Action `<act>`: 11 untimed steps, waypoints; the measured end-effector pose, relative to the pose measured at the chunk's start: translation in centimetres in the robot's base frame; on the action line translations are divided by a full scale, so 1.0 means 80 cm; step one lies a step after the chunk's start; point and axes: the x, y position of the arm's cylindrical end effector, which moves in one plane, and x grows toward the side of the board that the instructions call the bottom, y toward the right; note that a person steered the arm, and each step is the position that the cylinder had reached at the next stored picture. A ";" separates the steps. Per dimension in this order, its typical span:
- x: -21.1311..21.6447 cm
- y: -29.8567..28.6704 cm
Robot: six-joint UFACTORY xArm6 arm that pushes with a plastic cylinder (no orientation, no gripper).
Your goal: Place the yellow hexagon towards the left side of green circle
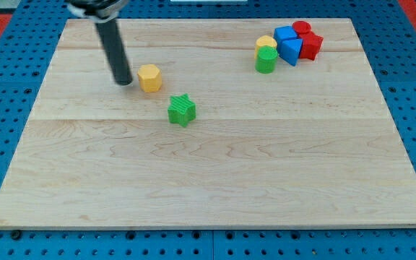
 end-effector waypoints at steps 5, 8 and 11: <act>0.048 0.064; 0.017 0.132; 0.025 0.163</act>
